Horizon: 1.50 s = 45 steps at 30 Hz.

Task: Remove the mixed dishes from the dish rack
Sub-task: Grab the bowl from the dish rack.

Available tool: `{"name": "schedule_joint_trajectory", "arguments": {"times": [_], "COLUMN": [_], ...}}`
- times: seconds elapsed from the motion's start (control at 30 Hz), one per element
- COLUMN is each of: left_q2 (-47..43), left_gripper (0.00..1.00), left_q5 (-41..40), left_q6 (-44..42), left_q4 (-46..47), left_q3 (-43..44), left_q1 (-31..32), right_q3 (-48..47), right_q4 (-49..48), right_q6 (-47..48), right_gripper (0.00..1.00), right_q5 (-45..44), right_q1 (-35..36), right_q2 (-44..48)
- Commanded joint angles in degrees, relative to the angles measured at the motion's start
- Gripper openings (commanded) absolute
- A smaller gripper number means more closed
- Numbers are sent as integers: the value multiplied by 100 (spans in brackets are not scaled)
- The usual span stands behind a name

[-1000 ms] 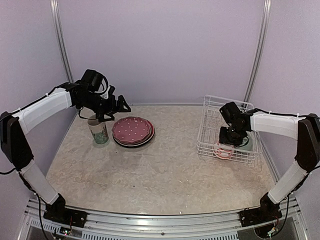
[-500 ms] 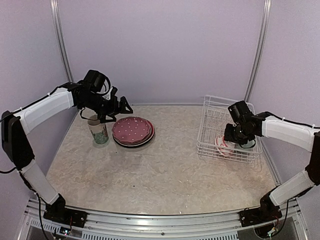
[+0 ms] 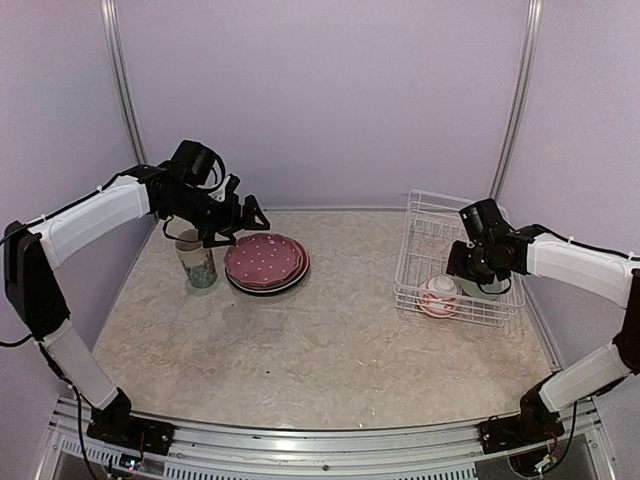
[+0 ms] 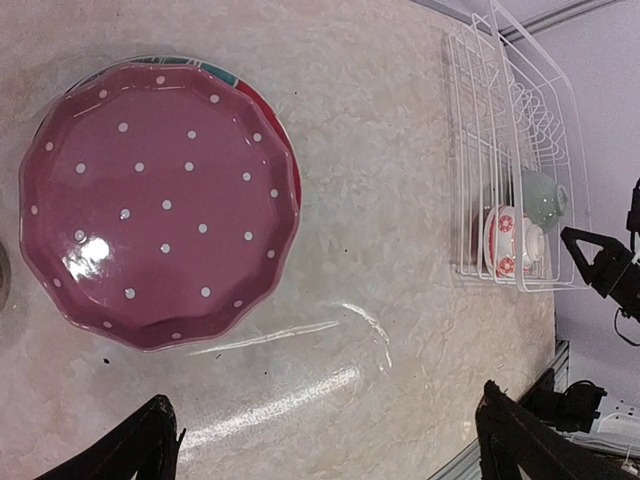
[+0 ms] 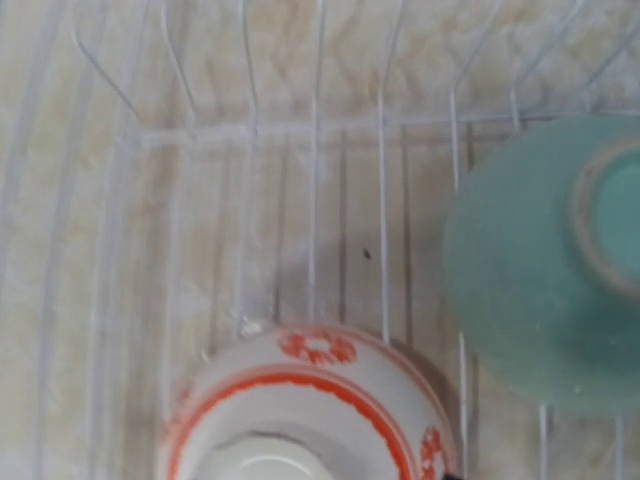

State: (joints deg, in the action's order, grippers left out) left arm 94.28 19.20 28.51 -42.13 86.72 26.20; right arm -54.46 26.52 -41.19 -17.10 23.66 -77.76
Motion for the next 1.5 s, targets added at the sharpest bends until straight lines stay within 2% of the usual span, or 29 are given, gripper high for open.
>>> {"name": "schedule_joint_trajectory", "arguments": {"times": [0.0, 0.17, 0.53, 0.6, 0.83, 1.0, 1.23, 1.47], "left_q2": [95, 137, 252, 278, 341, 354, 345, 343], "left_gripper": [99, 99, 99, 99, 99, 99, 99, 99], "left_q5": [17, 0, -32, -20, -7, -20, -6, -7], "left_q6": [-96, -110, -135, -135, -150, -157, -153, -166], "left_q4": [-85, -111, -167, -175, -208, -234, -239, -252], "left_q3": [151, 174, 217, 227, 262, 278, 284, 286], "left_q1": [63, 101, 185, 193, 224, 228, 248, 270], "right_q3": [15, 67, -249, -309, -364, -347, -329, -316], "right_q4": [311, 30, 206, 256, 285, 273, -26, -138], "right_q6": [105, 307, 501, 476, 407, 323, 199, 20], "right_gripper": [52, 70, 77, 73, 44, 32, 22, 19], "right_q5": [83, 587, 633, 513, 360, 297, 271, -28], "right_q1": [-63, -76, 10, 34, 99, 145, 174, 167], "right_q2": [-194, -339, -1109, -1211, -1308, -1240, -1034, -694]}}
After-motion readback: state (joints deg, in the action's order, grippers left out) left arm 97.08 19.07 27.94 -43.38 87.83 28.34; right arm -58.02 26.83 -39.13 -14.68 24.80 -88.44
